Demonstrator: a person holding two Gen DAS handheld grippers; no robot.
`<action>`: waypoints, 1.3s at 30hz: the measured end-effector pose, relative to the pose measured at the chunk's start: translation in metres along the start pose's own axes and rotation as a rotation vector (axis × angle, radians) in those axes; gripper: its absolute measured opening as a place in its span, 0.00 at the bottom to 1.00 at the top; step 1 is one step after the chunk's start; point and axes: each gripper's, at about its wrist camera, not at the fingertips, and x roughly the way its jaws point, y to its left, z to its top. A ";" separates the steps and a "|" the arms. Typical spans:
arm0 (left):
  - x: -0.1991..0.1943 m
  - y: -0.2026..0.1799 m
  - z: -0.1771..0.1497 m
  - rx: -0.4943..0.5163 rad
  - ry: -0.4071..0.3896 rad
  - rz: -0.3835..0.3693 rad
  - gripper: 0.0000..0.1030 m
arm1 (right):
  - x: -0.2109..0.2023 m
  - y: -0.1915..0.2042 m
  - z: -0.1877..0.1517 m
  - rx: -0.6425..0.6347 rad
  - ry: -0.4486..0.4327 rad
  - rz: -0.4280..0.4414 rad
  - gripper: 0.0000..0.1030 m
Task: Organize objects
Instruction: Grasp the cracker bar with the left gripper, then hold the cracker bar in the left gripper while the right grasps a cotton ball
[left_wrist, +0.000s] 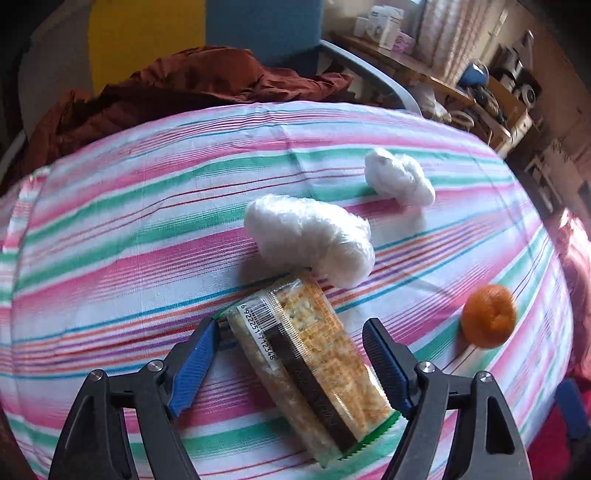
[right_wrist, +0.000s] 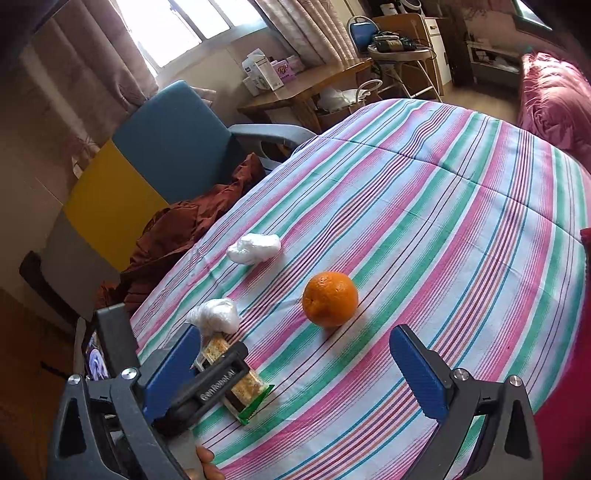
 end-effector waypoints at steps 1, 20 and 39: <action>0.000 -0.003 -0.003 0.032 -0.013 0.008 0.79 | 0.001 0.000 0.000 0.000 0.003 0.000 1.00; -0.056 0.073 -0.101 0.108 -0.207 0.024 0.46 | 0.024 0.022 -0.012 -0.132 0.091 -0.078 1.00; -0.052 0.075 -0.103 0.093 -0.239 -0.003 0.47 | 0.041 0.040 -0.028 -0.249 0.158 -0.141 1.00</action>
